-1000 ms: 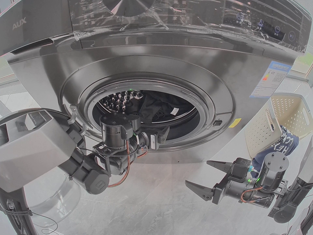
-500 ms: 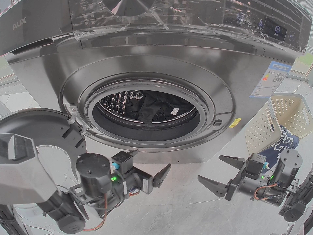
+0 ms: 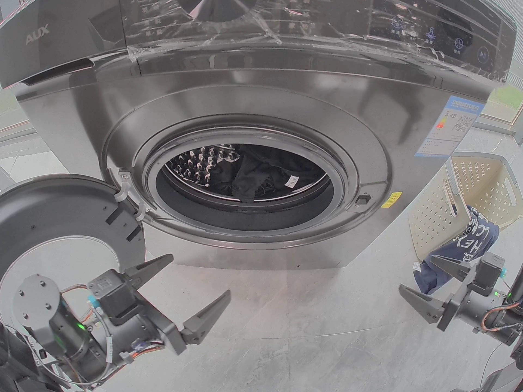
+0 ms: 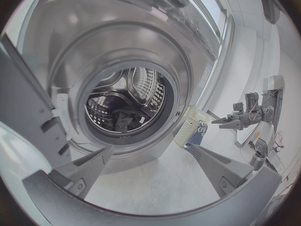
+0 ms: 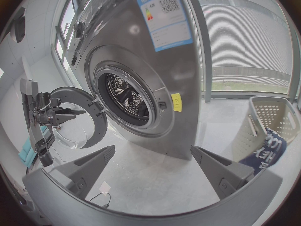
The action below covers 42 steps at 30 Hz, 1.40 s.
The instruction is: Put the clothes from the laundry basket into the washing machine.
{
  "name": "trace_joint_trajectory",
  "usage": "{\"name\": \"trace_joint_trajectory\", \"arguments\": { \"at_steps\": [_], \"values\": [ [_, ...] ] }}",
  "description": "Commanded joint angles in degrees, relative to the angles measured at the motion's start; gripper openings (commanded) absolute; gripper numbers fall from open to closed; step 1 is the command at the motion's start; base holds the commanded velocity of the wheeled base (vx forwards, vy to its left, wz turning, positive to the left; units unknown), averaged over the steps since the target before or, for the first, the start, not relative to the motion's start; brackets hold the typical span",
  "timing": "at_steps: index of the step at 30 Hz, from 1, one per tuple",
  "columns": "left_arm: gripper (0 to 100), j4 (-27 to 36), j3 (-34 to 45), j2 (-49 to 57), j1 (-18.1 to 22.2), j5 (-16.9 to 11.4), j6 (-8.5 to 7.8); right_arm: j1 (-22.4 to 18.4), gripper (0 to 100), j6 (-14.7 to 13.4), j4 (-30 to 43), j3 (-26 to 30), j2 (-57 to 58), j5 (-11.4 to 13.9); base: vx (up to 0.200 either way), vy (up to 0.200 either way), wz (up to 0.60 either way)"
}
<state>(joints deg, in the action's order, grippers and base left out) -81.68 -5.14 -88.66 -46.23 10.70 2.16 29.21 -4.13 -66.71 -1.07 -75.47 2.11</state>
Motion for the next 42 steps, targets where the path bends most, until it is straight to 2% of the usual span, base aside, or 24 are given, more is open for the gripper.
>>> {"name": "trace_joint_trajectory", "arguments": {
  "at_steps": [1,2,3,6,9,10,12,13,14,16,20,27,29,31,36,39,40,42],
  "values": [
    [100,7.6,5.1,19.2,3.9,0.7,-0.84,-2.1,100,0.3,16.3,1.0,24.0,-4.8,0.0,0.0,0.0],
    [100,8.7,5.1,20.7,4.0,0.6,-1.02,-2.3,100,0.3,17.0,1.0,24.8,-5.0,0.0,0.0,0.0],
    [100,12.8,5.1,24.8,4.3,0.5,-1.37,-4.0,100,0.2,19.1,1.0,27.5,-5.7,0.0,0.0,0.0],
    [100,20.9,5.1,30.8,6.9,0.5,-1.54,-8.7,100,0.3,23.2,1.0,32.2,-5.8,-0.133,0.0,0.0],
    [100,29.7,5.1,40.0,11.6,-0.3,-1.54,-13.3,100,0.4,29.6,1.0,40.5,-5.4,-0.067,0.0,0.0],
    [100,30.5,5.1,40.8,11.9,-0.4,-1.54,-13.6,100,0.5,30.3,1.0,41.3,-5.3,0.0,0.0,0.0],
    [100,37.0,5.1,47.4,14.4,-1.7,-1.45,-16.2,100,0.5,36.7,0.7,47.2,-5.2,0.0,0.0,0.0],
    [100,37.4,5.1,47.9,14.6,-1.7,-1.45,-16.3,100,0.5,37.1,0.7,47.5,-5.2,0.0,0.0,0.0],
    [100,42.3,5.1,52.7,16.9,-2.0,-1.72,-17.7,100,0.5,41.0,0.1,51.3,-5.1,-0.2,0.0,0.0],
    [100,47.0,5.1,58.1,19.4,-2.6,-1.81,-19.1,100,0.5,45.0,-0.4,55.1,-5.1,-0.2,0.0,0.0],
    [100,55.2,5.1,67.0,23.0,-6.4,-1.63,-22.1,100,0.5,51.8,-0.9,61.1,-5.0,0.0,0.0,0.0],
    [100,68.1,5.1,77.3,29.4,-6.8,-1.02,-26.3,100,0.7,63.0,1.0,71.7,-5.1,-0.086,0.0,0.0],
    [100,70.7,5.1,80.2,31.9,-6.9,-0.66,-29.2,100,1.2,67.2,-0.2,74.7,-5.1,0.0,0.0,0.0],
    [100,73.2,5.1,83.1,34.5,-6.9,0.04,-29.6,100,1.6,67.7,0.1,75.3,-6.2,0.0,0.0,0.0],
    [100,77.3,5.1,83.3,38.4,-6.0,0.04,-29.6,100,1.7,67.0,0.5,75.3,-6.2,0.0,0.0,0.0],
    [100,77.9,5.1,83.5,41.2,-6.7,0.22,-29.6,100,1.7,67.0,0.5,75.3,-6.2,0.0,0.0,0.0],
    [100,79.4,5.1,83.7,42.9,-6.8,0.13,-29.5,100,1.7,67.0,0.5,75.5,-6.2,0.0,0.0,0.0],
    [100,82.4,5.1,87.1,46.7,-8.2,-1.54,-29.5,100,1.7,67.0,0.5,75.5,-6.2,0.0,0.0,0.0]
  ]
}}
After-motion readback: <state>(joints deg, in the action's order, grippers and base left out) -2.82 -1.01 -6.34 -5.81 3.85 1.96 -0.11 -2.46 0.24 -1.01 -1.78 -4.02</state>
